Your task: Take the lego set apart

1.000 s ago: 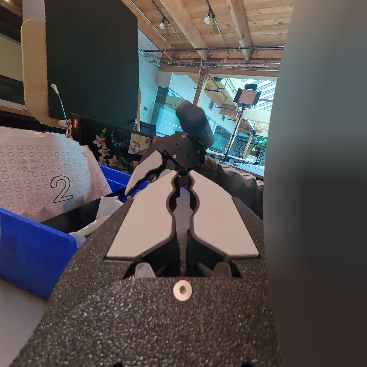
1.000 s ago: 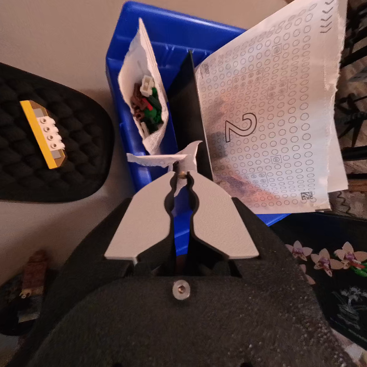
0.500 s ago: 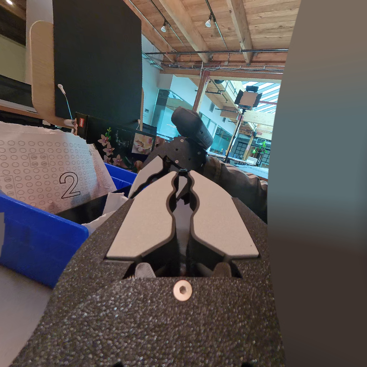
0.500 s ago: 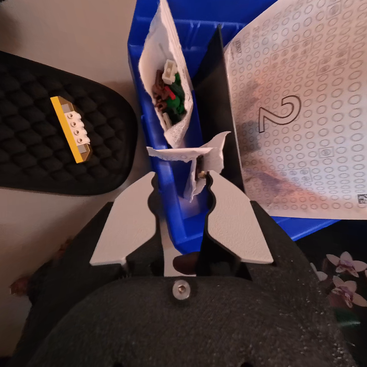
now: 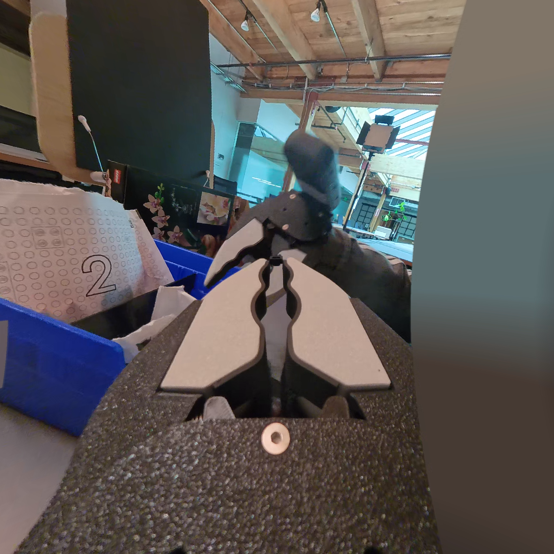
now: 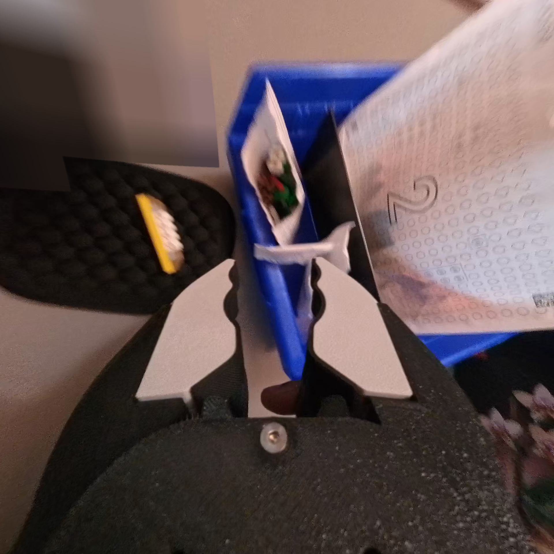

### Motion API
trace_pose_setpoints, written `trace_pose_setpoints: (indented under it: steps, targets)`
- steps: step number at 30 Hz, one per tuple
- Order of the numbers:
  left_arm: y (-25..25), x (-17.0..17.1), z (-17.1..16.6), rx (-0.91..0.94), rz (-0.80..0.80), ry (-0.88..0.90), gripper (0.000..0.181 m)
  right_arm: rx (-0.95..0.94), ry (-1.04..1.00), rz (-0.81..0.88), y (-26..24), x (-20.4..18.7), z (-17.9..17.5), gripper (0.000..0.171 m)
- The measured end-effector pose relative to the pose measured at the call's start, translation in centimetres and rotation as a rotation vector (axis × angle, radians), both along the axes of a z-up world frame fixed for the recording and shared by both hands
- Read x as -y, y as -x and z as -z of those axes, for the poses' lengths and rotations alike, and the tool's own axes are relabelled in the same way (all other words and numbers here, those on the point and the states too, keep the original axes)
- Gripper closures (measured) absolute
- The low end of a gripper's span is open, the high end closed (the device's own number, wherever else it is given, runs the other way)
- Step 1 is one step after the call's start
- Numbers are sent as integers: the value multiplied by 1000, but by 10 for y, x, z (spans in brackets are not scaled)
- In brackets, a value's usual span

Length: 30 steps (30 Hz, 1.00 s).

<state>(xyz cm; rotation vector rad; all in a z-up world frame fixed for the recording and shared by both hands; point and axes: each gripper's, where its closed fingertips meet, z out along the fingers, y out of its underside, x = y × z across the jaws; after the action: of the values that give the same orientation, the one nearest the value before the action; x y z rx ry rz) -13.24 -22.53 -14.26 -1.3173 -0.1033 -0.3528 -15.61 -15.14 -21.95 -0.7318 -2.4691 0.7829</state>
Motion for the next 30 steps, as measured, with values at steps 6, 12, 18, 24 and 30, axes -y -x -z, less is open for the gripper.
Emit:
trace_pose_setpoints:
  steps: [6,12,18,24,30]
  targets:
    - [-21,-11,-1,41,120,4,174,-406,322,-300,-43,55,-85,145]
    - [-39,-15,-12,140,246,-45,174,-550,154,-445,-60,62,-88,156]
    - [-45,-15,-16,161,284,-63,174,-611,93,-455,-61,64,-91,167]
    - [-44,-15,-14,171,296,-59,174,-618,63,-465,-61,65,-88,168]
    - [-16,-6,-1,99,138,20,167,-392,-140,-216,-24,2,-55,169]
